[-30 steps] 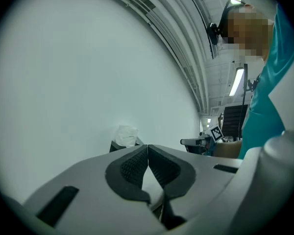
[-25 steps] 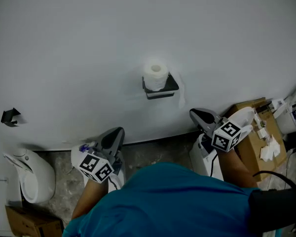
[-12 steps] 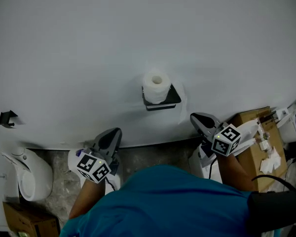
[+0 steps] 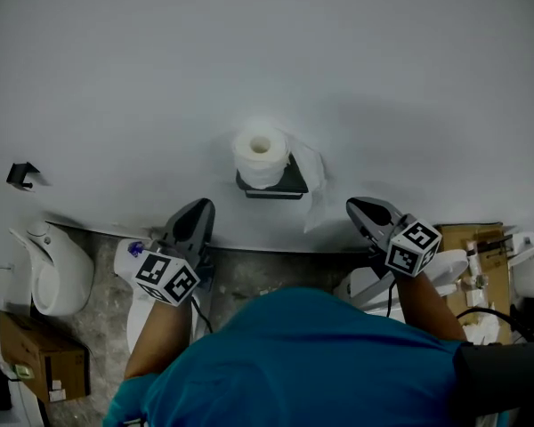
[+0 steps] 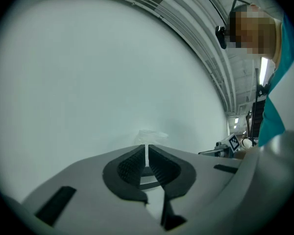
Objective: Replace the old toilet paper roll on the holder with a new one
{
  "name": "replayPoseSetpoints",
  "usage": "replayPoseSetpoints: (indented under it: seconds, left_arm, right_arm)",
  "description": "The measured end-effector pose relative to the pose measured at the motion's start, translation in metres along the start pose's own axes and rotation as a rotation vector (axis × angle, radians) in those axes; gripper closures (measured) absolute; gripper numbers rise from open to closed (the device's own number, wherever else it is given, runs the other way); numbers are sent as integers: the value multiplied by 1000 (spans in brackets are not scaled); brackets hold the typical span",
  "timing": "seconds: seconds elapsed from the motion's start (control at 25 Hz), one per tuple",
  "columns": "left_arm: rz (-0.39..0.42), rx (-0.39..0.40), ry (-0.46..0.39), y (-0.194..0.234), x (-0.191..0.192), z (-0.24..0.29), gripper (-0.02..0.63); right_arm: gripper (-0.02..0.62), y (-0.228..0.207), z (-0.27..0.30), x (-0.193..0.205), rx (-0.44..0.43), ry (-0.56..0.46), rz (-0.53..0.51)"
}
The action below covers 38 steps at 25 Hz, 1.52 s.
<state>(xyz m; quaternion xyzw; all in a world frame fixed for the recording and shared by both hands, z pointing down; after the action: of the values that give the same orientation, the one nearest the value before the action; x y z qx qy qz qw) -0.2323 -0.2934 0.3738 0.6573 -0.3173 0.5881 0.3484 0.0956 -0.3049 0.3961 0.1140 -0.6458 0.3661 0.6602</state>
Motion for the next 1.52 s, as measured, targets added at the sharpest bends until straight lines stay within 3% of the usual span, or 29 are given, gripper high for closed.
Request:
replayPoseSetpoints:
  seconds: [0.2,0.24,0.28,0.36,0.52,0.68,0.84,1.0,1.52]
  left_arm:
    - [23,11,2,1,-5,14,593]
    - [20,30,10,0,-5,19,558]
    - [17,51,19,-1,-5,24,470]
    - [16,84,35,-2,-6,36,363]
    - [21,100,60,-3,-9,63,179]
    - [39,113,110,-11,-6,94,53]
    - [89,119,186,-22,2,125,28]
    - [148,71,255,-22,12,148,27]
    - [261,-41,362,-23,24,178,31]
  right_arm:
    - [591,2,3,1,-12,-19,-3]
    - [591,3,3,2,-10,-21,2]
    - [591,5,3,3,-7,-21,4]
    - [591,7,2,5,-2,-22,2]
    - [591,9,-3,5,20,-28,0]
    - [591,8,-13,6,46,-39,5]
    - [591,4,-27,9,71,-47,16]
    - [591,-3,-40,12,94,-55,23]
    - [591,-12,-56,12,115,-62,27]
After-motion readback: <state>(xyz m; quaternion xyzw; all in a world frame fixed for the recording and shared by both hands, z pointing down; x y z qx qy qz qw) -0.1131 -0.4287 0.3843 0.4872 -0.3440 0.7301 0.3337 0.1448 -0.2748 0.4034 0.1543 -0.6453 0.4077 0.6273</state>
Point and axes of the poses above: the fingertips, and each gripper's own axes: z forward along the fingers, y to its left, x out of its underside, the point moved 4 cm from there along -z, backward along the fingers, and after that the axes turned 8 degrees about z, right-handed, at the moved point
